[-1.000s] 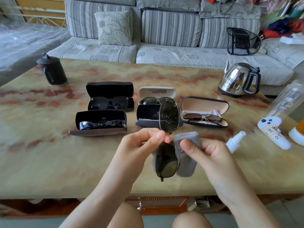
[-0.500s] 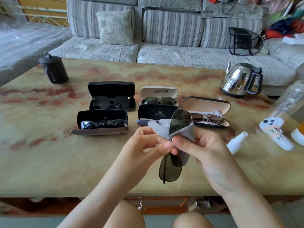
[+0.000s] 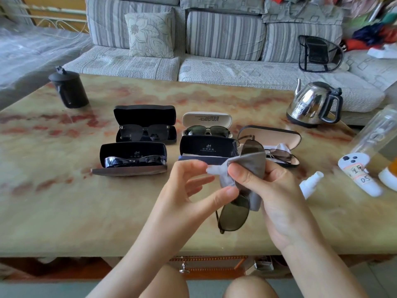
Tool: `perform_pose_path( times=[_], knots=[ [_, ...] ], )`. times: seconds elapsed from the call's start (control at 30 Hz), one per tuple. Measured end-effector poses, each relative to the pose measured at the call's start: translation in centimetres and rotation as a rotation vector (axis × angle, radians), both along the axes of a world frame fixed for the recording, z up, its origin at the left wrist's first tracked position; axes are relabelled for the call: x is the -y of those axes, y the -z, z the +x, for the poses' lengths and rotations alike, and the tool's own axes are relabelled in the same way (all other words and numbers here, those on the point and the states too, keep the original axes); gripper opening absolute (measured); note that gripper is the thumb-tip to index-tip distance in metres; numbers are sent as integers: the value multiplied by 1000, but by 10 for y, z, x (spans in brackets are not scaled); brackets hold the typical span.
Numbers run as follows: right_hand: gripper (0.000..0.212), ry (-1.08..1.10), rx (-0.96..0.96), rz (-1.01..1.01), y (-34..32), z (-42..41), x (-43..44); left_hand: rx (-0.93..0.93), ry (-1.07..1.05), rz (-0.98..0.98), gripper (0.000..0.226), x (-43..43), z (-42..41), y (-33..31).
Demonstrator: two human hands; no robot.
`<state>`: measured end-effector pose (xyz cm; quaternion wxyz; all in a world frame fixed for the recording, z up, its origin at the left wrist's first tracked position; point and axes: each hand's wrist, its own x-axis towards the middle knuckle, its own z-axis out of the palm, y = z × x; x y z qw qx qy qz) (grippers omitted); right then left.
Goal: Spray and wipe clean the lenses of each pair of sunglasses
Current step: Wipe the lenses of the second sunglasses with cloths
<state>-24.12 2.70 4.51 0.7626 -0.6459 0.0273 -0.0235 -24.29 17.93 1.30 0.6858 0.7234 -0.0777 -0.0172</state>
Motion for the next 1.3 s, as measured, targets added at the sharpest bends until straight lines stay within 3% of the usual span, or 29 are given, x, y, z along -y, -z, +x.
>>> perform_pose_path(
  times=[0.1,0.23,0.37,0.57,0.77,0.97,1.13,1.23,1.3],
  knots=[
    [42,13,4,-9,-1,-3,-4,34,54,63,83,4,-1,-3],
    [44,56,7,-22,0,-4,-9,118,77,65,28,11,-2,-8],
    [40,71,34,-34,2,-4,-6,141,-43,20,5,13,-3,-8],
    [15,41,115,-31,3,-10,-3,210,-117,35,8,14,0,-6],
    [17,-16,90,-25,4,-12,4,240,-150,43,44,17,2,1],
    [25,45,78,8,3,-10,2,229,-141,137,15,15,0,-1],
    [23,59,74,3,6,-7,5,260,-7,239,15,9,3,-2],
    [22,41,61,0,11,-4,10,189,21,179,32,3,7,-3],
    [33,22,73,-13,13,-3,13,204,-30,105,39,0,9,-2]
  ],
)
